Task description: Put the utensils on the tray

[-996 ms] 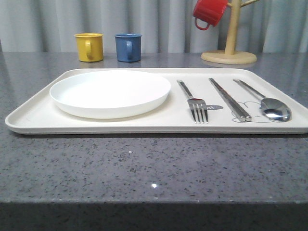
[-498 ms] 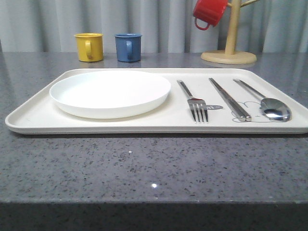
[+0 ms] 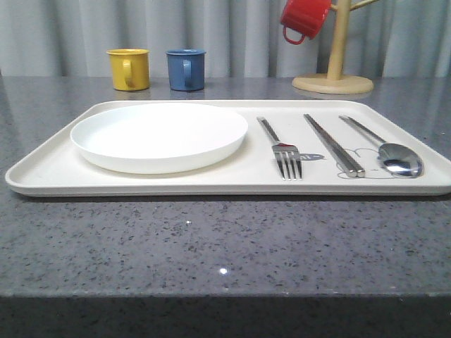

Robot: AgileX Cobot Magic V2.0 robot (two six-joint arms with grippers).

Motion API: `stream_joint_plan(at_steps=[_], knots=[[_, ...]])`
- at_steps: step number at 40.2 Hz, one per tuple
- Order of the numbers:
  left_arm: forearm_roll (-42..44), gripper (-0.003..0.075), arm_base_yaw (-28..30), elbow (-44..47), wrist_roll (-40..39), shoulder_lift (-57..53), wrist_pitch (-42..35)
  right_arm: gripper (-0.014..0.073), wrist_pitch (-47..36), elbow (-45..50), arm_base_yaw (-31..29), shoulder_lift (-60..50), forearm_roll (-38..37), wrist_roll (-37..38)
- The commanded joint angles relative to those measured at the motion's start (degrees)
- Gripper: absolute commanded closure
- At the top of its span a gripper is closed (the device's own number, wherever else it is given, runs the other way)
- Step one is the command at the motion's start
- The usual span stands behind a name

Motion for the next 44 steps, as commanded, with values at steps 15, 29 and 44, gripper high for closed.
stream_joint_plan(at_steps=[15,29,44], knots=[[-0.6,0.0739,0.1,-0.2,-0.5,-1.4,-5.0,0.0662,-5.7,10.7,-9.7,-12.5,3.9,-2.3],[-0.6,0.0739,0.1,-0.2,-0.5,-1.4,-5.0,0.0662,-5.6,10.6,-9.7,-12.5,3.9,-2.3],[-0.6,0.0739,0.1,-0.2,-0.5,-1.4,-5.0,0.0662,-5.6,10.6,-9.7,-12.5,3.9,-2.3]])
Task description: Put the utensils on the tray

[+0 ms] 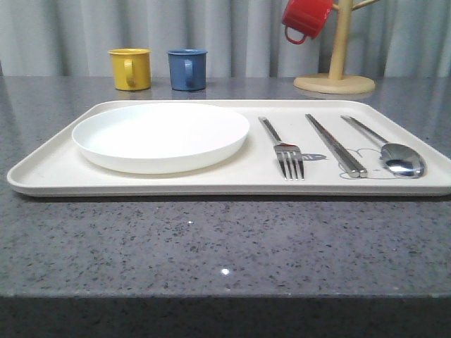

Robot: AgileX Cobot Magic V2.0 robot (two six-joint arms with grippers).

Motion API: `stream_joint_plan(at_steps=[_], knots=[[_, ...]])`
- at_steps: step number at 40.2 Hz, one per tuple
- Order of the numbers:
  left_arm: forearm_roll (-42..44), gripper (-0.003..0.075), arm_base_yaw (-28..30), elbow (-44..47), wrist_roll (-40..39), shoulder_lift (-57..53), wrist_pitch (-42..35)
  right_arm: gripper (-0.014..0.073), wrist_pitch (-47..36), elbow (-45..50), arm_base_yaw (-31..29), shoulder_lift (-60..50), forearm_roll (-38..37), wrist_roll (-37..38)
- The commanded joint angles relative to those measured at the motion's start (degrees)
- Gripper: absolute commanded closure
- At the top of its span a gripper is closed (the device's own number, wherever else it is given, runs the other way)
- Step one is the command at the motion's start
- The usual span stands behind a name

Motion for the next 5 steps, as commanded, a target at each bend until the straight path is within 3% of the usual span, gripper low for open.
stream_joint_plan(at_steps=[1,5], knots=[[-0.6,0.0739,0.1,-0.2,-0.5,-1.4,-4.8,0.0662,-4.5,0.0,-0.3,-1.0,0.0,-0.4],[-0.6,0.0739,0.1,-0.2,-0.5,-1.4,-4.8,0.0662,-4.5,0.0,-0.3,-1.0,0.0,-0.4]])
